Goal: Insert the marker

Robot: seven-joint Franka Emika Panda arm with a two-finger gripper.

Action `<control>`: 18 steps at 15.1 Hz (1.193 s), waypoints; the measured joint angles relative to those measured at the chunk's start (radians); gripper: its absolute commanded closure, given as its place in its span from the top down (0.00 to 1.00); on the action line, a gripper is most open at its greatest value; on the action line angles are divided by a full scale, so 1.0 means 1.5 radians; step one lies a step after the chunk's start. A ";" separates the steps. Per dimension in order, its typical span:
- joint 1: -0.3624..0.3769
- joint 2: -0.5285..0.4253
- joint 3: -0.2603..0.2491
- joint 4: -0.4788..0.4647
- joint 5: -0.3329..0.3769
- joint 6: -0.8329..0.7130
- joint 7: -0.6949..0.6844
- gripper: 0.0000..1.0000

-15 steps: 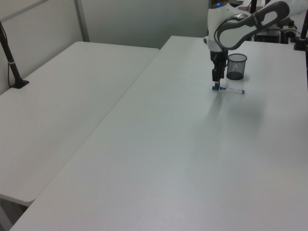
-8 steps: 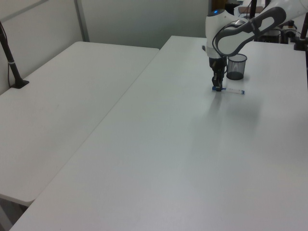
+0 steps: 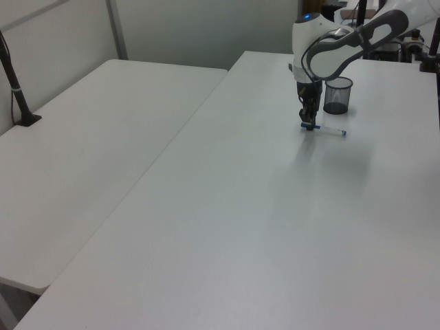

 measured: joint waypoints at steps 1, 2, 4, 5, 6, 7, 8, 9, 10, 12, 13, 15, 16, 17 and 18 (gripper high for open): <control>0.001 -0.004 0.000 0.007 0.001 0.002 0.006 0.09; 0.001 -0.015 0.000 0.016 0.001 0.002 0.011 0.09; -0.004 -0.041 -0.002 0.026 0.001 0.003 0.015 0.09; -0.010 -0.055 -0.004 0.030 0.001 0.006 0.017 0.09; -0.024 -0.076 -0.006 0.032 0.002 0.015 0.018 0.09; -0.037 -0.090 -0.008 0.033 0.002 0.024 0.018 0.09; -0.056 -0.103 -0.009 0.033 0.003 0.041 0.018 0.09; -0.070 -0.109 -0.012 0.033 0.003 0.060 0.018 0.09; -0.082 -0.112 -0.021 0.033 0.004 0.083 0.018 0.09; -0.089 -0.113 -0.056 0.031 0.018 0.121 0.017 0.10; -0.089 -0.112 -0.067 0.029 0.025 0.137 0.017 0.11; -0.089 -0.109 -0.077 0.023 0.029 0.161 0.017 0.12; -0.089 -0.106 -0.078 0.022 0.029 0.163 0.017 0.12; -0.089 -0.102 -0.077 0.021 0.029 0.163 0.017 0.12; -0.089 -0.099 -0.077 0.020 0.029 0.164 0.017 0.12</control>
